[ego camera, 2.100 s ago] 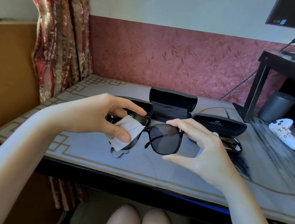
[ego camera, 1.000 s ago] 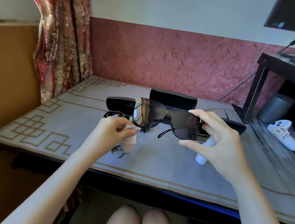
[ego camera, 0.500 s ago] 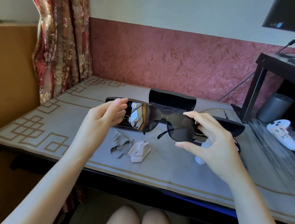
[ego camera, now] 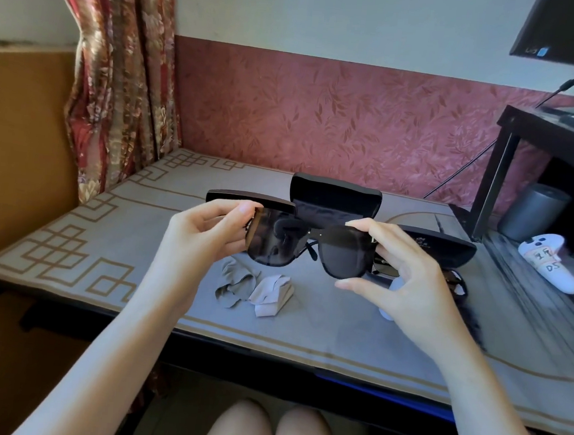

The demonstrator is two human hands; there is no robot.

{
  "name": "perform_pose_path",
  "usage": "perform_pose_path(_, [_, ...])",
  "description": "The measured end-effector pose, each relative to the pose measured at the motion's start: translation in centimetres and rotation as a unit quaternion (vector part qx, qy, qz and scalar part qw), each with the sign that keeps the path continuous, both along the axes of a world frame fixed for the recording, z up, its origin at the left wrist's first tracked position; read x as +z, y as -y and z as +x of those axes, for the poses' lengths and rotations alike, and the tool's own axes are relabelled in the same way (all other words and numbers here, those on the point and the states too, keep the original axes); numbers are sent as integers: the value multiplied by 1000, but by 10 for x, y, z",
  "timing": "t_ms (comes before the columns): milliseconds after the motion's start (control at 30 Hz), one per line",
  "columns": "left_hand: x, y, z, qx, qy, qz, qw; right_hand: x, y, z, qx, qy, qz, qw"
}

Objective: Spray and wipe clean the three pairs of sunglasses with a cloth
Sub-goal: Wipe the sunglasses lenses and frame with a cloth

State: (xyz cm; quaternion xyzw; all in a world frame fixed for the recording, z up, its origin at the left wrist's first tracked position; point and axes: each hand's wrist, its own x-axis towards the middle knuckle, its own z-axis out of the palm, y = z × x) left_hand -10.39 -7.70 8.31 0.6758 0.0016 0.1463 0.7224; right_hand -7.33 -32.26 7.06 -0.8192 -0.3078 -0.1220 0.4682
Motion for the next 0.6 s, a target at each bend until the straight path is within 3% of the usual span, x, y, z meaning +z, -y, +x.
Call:
perform_pose_path(300, [3,2,-4,-71,-11,-126,989,3,-2,-1,24,-30,48,998])
perform_pose_path(600, [0,0,-3,-78,-24,-137,987,2,-1,-1,40,-62,75,994])
